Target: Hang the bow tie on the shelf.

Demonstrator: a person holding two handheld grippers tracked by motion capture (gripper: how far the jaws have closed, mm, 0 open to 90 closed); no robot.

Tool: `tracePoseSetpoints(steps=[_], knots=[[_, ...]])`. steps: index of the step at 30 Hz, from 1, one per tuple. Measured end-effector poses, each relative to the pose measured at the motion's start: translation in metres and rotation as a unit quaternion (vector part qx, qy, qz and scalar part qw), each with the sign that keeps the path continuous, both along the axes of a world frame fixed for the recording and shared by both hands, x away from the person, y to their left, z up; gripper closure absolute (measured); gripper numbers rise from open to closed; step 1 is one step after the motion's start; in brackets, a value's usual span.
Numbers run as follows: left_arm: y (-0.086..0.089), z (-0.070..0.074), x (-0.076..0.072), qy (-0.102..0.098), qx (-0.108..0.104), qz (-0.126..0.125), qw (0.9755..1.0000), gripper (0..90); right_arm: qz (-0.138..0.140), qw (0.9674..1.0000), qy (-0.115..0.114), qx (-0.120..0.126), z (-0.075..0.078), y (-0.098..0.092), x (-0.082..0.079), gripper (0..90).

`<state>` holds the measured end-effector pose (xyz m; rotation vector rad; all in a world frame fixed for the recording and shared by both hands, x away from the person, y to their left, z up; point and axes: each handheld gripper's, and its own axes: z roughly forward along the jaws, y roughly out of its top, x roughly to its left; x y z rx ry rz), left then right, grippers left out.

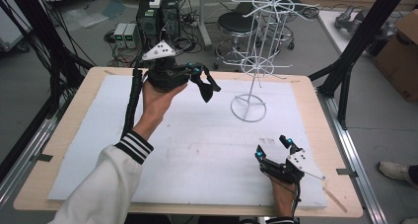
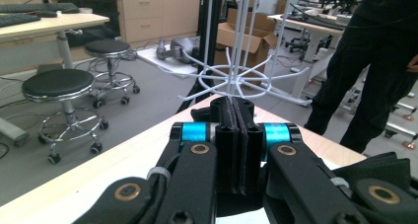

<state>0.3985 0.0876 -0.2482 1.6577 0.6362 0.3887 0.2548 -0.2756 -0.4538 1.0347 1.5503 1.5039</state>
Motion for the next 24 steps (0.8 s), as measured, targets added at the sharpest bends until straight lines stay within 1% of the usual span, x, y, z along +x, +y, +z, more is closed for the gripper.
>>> tracePoseSetpoints(steps=[6,9,15,21,24], knots=[[-0.007,0.005,0.002,-0.004,0.003,-0.004,1.0,88.2,0.0,1.0,0.0,0.001,0.0,0.0,0.0,10.7],[-0.012,0.011,0.003,-0.006,-0.006,-0.006,0.9999,88.1,0.0,1.0,0.0,0.002,0.0,0.0,0.0,10.8],[-0.019,0.022,0.005,-0.016,-0.006,-0.009,0.9998,88.1,0.001,1.0,0.001,0.002,0.0,0.0,0.0,10.7],[-0.025,0.029,0.008,-0.016,-0.011,-0.01,0.9998,88.2,0.001,1.0,0.001,0.003,0.0,0.0,0.0,10.7],[-0.031,0.035,0.01,-0.022,-0.015,-0.014,0.9995,88.2,0.0,1.0,0.001,0.003,0.0,0.0,0.0,10.7]])
